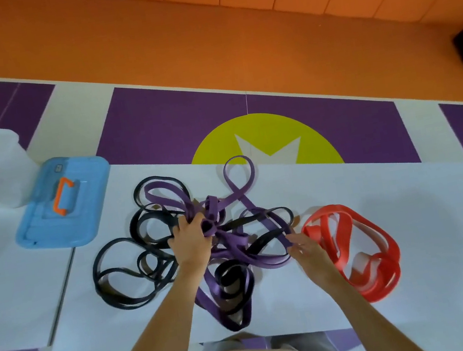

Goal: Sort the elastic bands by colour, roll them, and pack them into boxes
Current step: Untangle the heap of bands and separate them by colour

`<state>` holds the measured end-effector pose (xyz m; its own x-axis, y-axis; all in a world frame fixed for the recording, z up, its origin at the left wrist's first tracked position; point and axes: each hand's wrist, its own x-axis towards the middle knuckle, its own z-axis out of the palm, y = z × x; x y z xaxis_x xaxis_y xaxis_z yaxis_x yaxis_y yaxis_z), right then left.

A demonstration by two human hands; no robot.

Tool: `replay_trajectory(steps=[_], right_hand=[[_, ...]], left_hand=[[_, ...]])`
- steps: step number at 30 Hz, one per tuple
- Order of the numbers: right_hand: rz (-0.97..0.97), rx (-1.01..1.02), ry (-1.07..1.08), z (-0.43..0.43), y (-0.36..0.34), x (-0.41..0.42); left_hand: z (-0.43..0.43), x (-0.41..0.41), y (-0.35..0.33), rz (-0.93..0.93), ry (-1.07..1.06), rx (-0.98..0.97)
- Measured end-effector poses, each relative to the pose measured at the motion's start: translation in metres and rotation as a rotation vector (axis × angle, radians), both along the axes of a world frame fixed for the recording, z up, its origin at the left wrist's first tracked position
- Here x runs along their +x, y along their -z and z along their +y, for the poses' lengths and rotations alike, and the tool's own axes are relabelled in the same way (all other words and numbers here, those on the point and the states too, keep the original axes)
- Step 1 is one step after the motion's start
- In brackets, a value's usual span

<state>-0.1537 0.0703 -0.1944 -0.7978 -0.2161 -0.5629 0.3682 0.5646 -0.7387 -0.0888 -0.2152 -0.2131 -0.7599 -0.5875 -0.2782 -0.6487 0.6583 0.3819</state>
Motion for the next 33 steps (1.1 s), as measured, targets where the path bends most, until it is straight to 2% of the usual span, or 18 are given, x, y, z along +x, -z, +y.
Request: replay_trajectory(steps=[4,7,10,14,16,18,22,25,27,31,33], right_hand=[[0.032,0.045,0.03,0.003,0.0,-0.004],[0.074,0.076,-0.013,-0.001,-0.004,-0.005],[0.08,0.018,0.043,-0.011,-0.021,-0.008],[-0.087,-0.27,0.173,-0.029,-0.058,-0.016],[-0.117,-0.336,0.161,-0.036,-0.079,-0.019],[-0.162,-0.38,0.191,-0.036,-0.092,-0.023],[-0.379,-0.56,0.369,-0.008,-0.097,-0.037],[-0.445,-0.487,0.407,0.027,-0.095,-0.047],[-0.441,-0.425,0.43,0.045,-0.089,-0.053],[-0.198,-0.209,0.585,0.08,-0.062,-0.074],[-0.077,-0.082,0.594,0.098,-0.048,-0.089]], left_hand=[[-0.009,0.013,-0.024,0.287,-0.089,0.154],[-0.005,0.026,-0.045,0.412,-0.129,0.238],[0.007,0.033,-0.068,0.525,-0.184,0.385],[0.036,0.024,-0.097,0.688,-0.028,0.457],[0.056,0.01,-0.106,0.728,0.115,0.433],[0.084,-0.005,-0.113,0.723,0.308,0.363],[0.139,-0.028,-0.106,0.65,0.693,0.092],[0.168,-0.036,-0.095,0.476,0.906,0.033],[0.186,-0.038,-0.088,0.412,0.949,0.011],[0.211,-0.04,-0.071,0.289,0.892,0.266],[0.209,-0.04,-0.066,0.283,0.883,0.389]])
